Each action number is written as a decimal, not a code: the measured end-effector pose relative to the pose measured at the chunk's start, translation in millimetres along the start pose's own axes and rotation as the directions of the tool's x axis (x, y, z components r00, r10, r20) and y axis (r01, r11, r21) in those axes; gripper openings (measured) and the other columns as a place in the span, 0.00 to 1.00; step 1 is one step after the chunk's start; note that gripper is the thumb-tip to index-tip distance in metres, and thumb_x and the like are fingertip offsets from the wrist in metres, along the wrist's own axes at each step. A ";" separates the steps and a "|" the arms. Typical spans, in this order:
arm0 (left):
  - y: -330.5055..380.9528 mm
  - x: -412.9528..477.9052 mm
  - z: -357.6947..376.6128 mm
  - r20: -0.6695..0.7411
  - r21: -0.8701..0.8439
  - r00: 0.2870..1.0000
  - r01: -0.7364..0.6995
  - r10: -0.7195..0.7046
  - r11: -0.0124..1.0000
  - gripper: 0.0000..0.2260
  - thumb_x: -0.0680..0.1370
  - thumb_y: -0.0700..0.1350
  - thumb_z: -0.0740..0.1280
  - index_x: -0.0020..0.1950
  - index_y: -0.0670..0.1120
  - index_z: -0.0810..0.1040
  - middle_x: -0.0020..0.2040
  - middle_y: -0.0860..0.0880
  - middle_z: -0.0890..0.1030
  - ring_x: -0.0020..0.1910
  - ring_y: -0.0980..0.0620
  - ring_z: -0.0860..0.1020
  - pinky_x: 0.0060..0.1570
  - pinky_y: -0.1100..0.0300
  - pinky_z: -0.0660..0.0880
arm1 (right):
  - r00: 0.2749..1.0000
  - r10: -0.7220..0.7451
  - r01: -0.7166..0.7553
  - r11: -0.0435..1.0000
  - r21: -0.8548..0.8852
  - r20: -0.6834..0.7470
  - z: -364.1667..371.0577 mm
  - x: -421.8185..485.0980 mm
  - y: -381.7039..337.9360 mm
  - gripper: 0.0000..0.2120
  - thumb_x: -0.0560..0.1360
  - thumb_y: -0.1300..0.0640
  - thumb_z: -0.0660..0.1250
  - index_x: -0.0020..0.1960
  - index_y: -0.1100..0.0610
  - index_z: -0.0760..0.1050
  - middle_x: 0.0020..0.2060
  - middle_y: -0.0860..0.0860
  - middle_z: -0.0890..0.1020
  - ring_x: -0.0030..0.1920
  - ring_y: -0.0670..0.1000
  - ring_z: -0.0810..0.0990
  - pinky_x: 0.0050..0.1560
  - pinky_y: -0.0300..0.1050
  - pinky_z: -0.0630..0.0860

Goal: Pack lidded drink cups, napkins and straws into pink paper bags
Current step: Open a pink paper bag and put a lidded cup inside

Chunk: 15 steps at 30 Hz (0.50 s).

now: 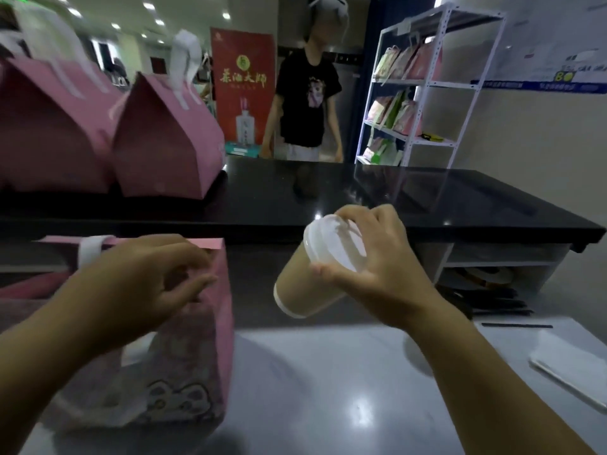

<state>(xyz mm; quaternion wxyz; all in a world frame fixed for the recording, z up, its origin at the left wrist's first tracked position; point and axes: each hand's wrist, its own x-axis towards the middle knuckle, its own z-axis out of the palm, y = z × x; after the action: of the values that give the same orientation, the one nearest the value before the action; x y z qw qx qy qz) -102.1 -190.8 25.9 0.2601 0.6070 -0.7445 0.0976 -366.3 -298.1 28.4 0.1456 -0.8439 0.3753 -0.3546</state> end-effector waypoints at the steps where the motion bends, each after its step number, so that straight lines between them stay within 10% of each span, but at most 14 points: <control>1: -14.8 -5.7 -8.2 -0.005 0.009 1.000 0.029 -0.029 1.000 0.09 0.72 0.61 0.62 0.44 0.59 0.77 0.41 0.61 0.77 0.37 0.60 0.76 0.34 0.58 0.74 | 1.000 -0.023 0.024 0.999 0.030 -0.011 6.2 9.5 -15.0 0.33 0.59 0.30 0.61 0.61 0.42 0.65 0.51 0.45 0.64 0.55 0.49 0.66 0.50 0.37 0.69; 15: -157.3 -54.1 -51.0 0.256 0.062 0.954 0.142 -0.153 0.988 0.07 0.73 0.52 0.67 0.49 0.62 0.75 0.42 0.69 0.68 0.48 0.63 0.69 0.47 0.67 0.66 | 0.987 -0.121 0.105 0.984 0.143 0.107 131.1 79.2 -138.5 0.33 0.59 0.28 0.60 0.60 0.42 0.66 0.50 0.41 0.64 0.55 0.46 0.66 0.50 0.38 0.69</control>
<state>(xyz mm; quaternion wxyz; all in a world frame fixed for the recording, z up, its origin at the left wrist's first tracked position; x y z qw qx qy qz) 68.7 -159.5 14.8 0.1535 0.6738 -0.7226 0.0135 -163.1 -265.5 45.5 0.2044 -0.8709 0.2925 -0.3381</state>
